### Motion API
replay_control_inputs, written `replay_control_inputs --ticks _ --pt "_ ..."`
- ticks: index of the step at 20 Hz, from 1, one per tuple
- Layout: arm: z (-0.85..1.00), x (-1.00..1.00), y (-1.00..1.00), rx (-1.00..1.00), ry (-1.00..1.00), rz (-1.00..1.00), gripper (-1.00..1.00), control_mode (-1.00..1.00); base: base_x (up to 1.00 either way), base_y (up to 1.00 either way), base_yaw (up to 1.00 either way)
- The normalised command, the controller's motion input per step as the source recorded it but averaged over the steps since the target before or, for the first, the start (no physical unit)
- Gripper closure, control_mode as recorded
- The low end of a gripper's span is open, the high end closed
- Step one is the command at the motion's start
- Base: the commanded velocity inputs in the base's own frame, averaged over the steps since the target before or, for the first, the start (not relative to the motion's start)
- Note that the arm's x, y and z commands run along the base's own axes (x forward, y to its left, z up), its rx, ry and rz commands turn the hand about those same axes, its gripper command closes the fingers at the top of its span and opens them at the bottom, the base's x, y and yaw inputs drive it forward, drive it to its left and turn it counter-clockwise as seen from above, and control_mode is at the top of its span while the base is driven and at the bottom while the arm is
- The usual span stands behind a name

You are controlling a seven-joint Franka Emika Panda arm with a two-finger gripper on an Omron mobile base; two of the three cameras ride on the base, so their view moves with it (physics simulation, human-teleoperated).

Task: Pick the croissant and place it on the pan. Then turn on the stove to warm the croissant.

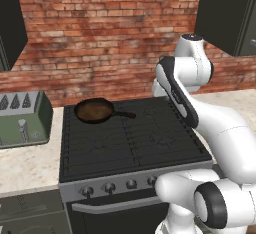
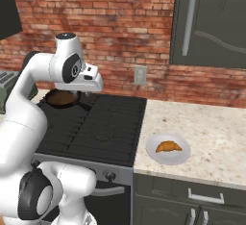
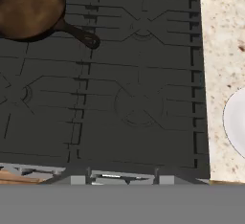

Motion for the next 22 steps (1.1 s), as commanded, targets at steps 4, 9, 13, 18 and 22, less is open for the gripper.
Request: replay_control_inputs --ticks 4,9,13,18,22 --pt "-0.05 -0.13 -0.01 0.00 0.00 0.00 -1.00 -1.00 0.00 0.00 0.00" --pt "-0.09 -0.21 -0.14 0.00 0.00 0.00 -1.00 -1.00 0.00 0.00 0.00" --pt "-0.06 -0.26 -0.13 0.00 0.00 0.00 -1.00 -1.00 0.00 0.00 0.00" --pt "-0.08 -0.25 -0.03 0.00 0.00 0.00 -1.00 -1.00 0.00 0.00 0.00" --pt "-0.27 -0.28 -0.02 0.00 -0.01 -0.01 -1.00 -1.00 0.00 0.00 0.00"
